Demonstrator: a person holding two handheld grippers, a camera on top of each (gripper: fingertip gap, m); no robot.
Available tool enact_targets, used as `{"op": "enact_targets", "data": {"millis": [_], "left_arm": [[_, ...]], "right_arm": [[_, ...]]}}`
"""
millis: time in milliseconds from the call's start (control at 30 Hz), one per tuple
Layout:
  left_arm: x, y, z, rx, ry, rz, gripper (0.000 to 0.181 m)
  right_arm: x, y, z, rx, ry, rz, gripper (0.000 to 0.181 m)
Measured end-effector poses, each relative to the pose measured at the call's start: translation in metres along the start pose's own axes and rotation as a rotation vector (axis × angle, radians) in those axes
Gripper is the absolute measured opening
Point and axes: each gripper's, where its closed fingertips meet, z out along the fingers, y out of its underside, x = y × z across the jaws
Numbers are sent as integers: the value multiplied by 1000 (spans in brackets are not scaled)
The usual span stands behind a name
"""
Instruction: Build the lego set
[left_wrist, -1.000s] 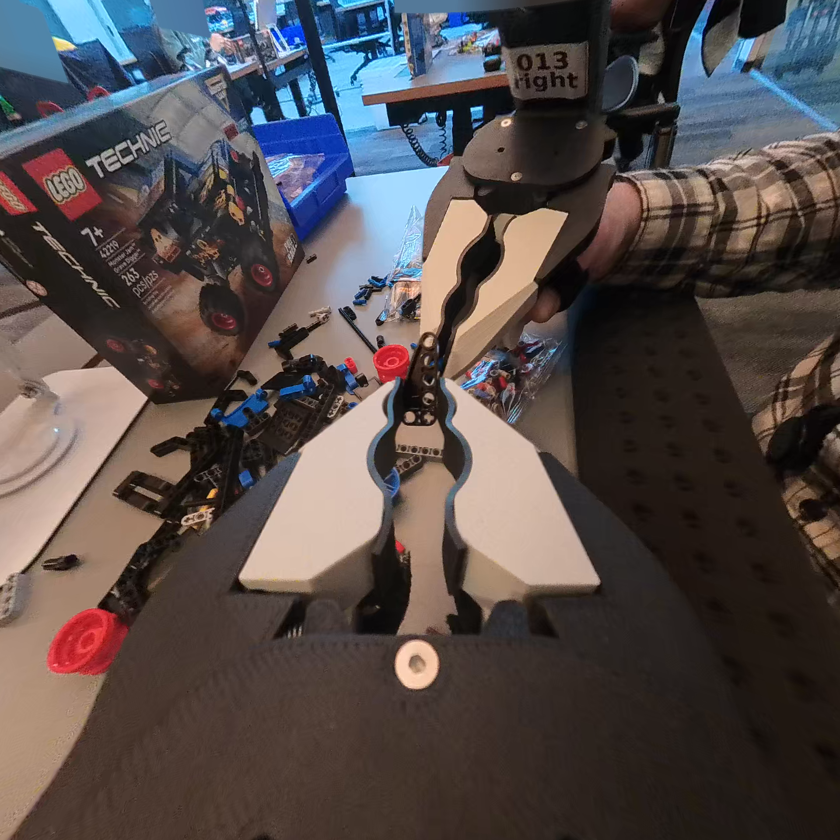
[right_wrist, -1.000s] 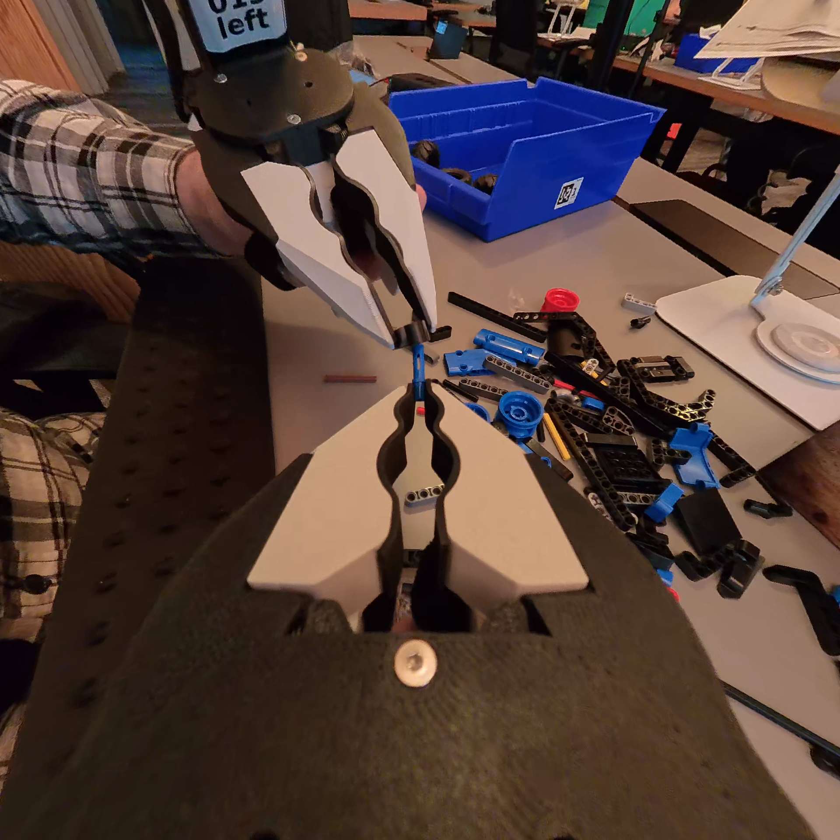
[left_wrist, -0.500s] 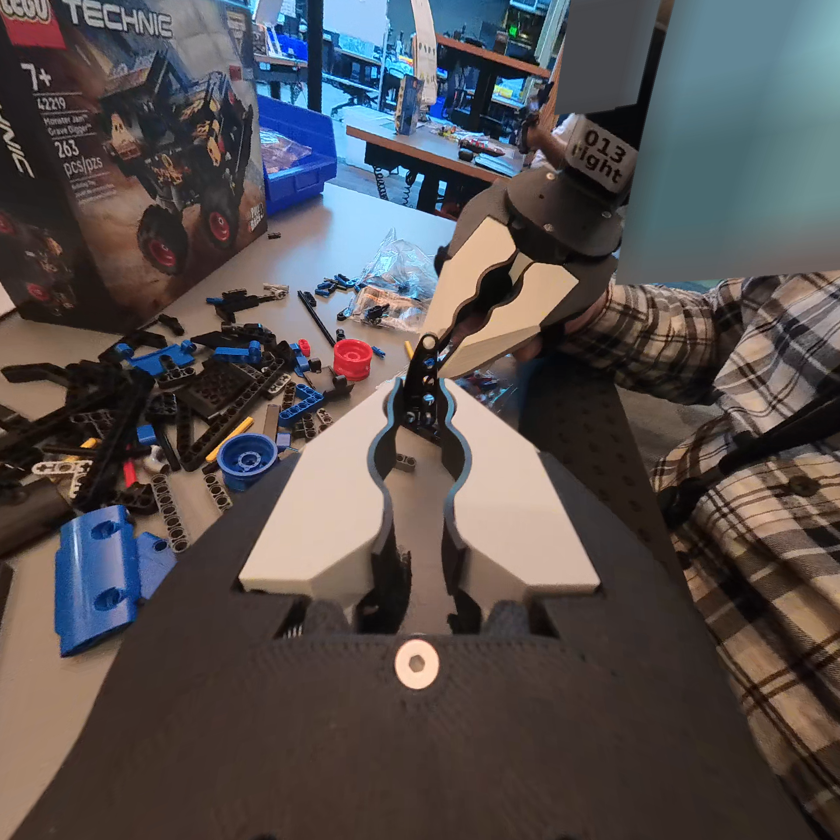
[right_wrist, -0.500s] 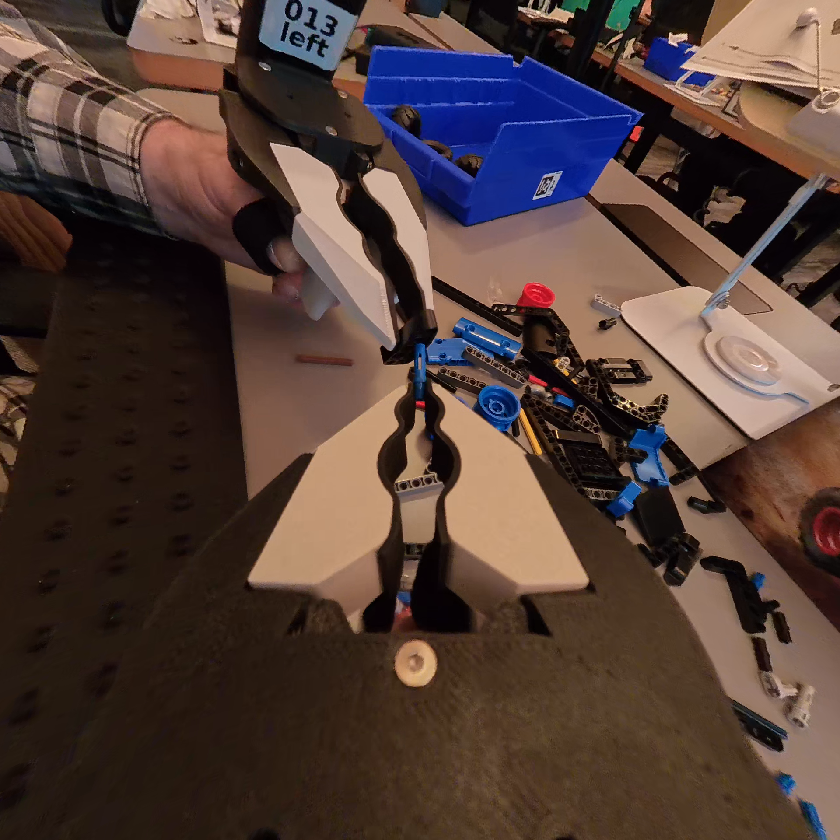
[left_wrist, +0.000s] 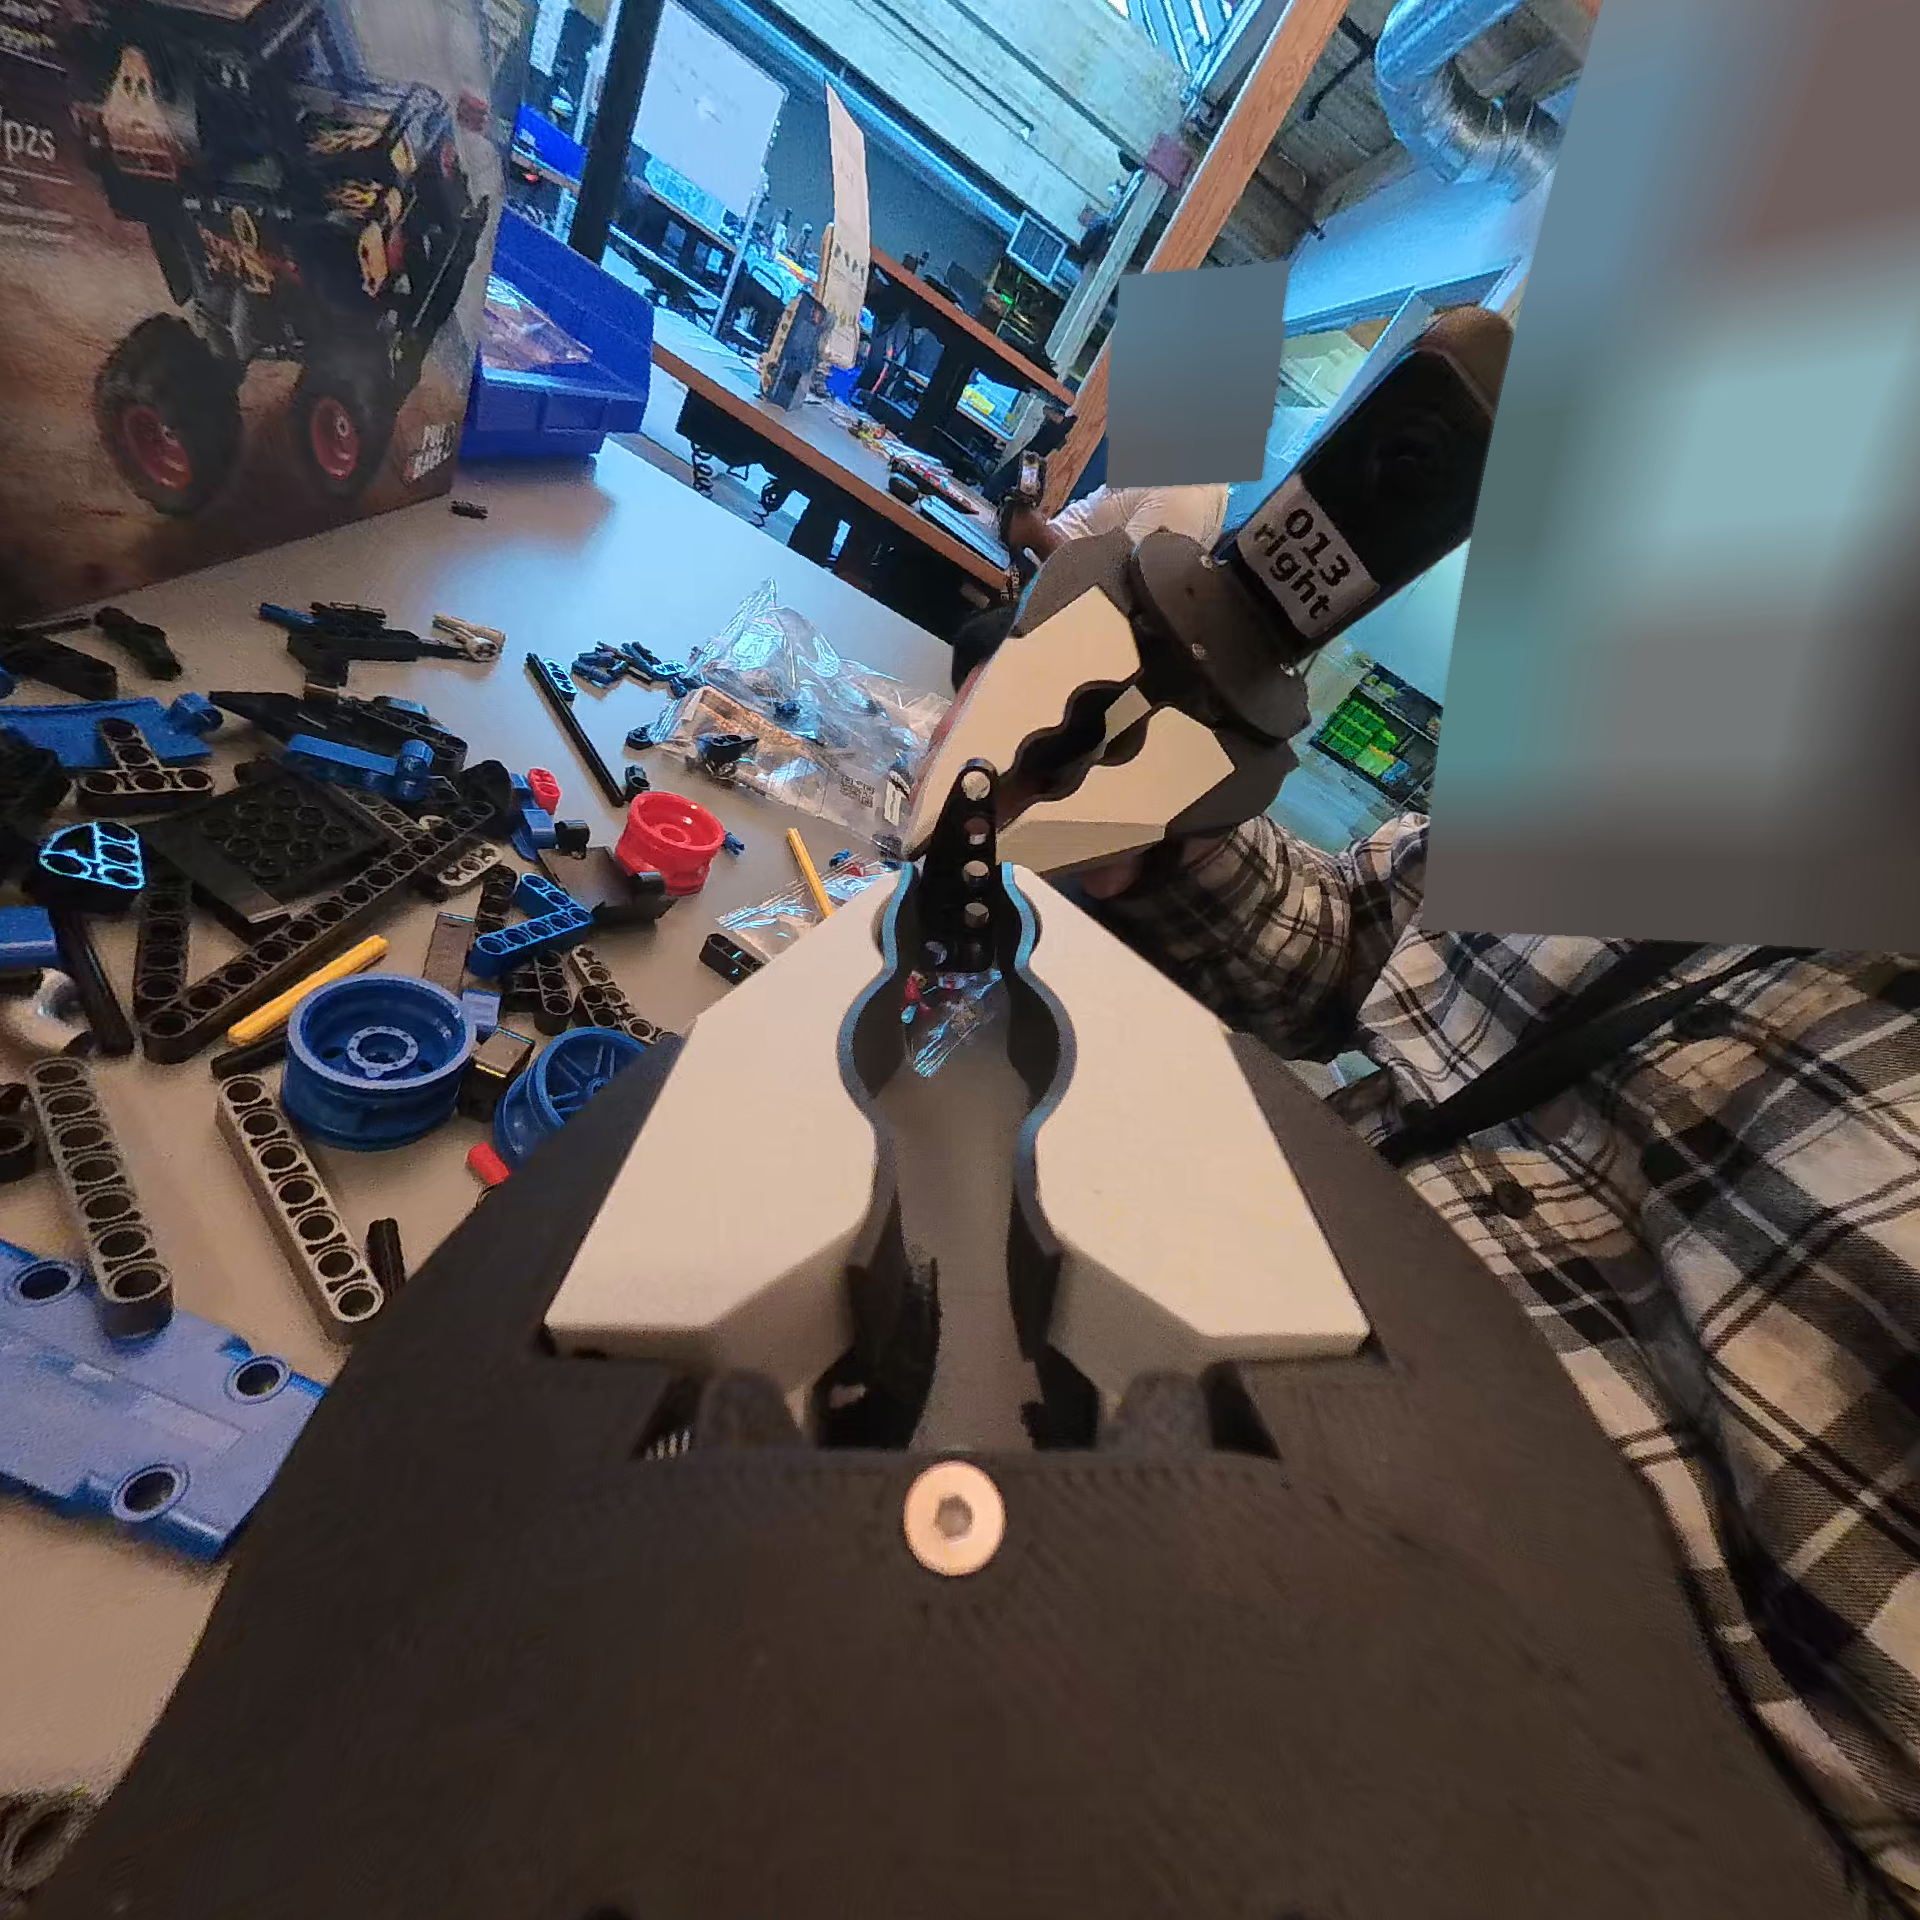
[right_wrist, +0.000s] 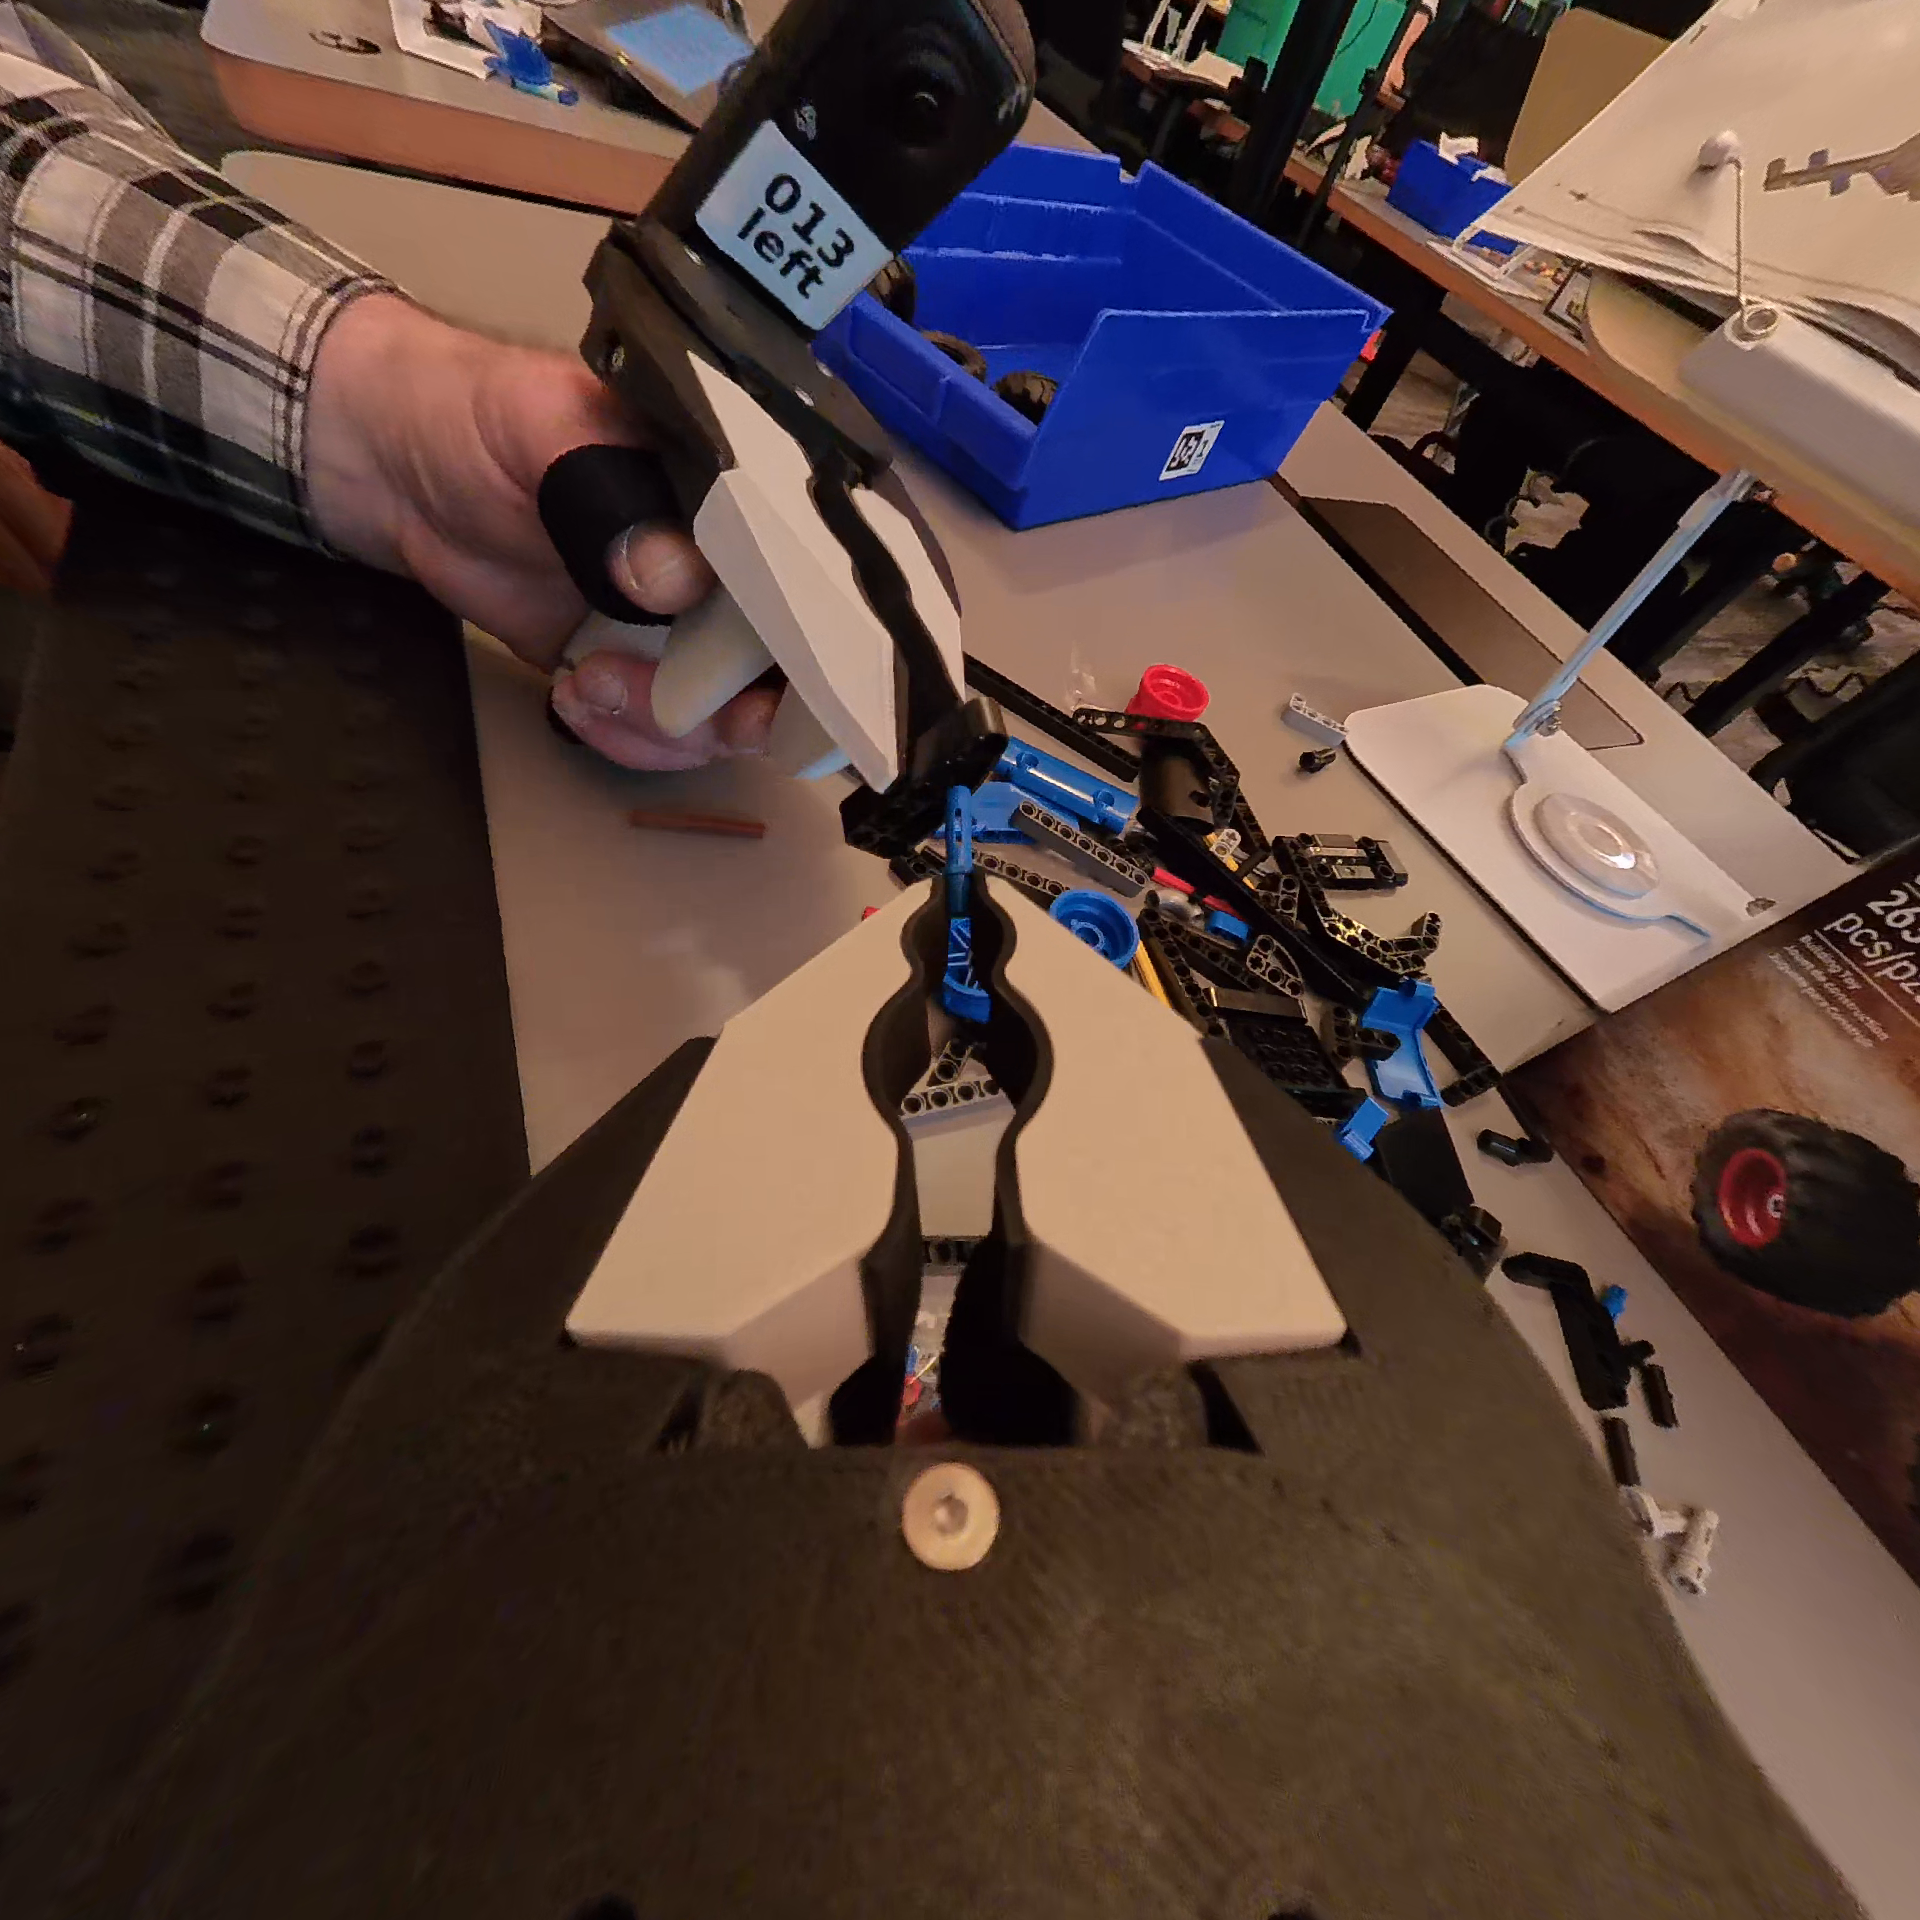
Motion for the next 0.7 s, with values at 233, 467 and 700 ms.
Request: {"op": "enact_targets", "data": {"millis": [233, 467, 700], "left_arm": [[0, 0, 1, 3, 7, -13, 12], [-1, 1, 1, 4, 7, -21, 12], [-4, 4, 1, -15, -16, -5, 12]], "right_arm": [[1, 0, -2, 1, 8, -8, 1], [2, -1, -3, 4, 18, -28, 1], [1, 2, -2, -9, 25, -41, 1]]}}
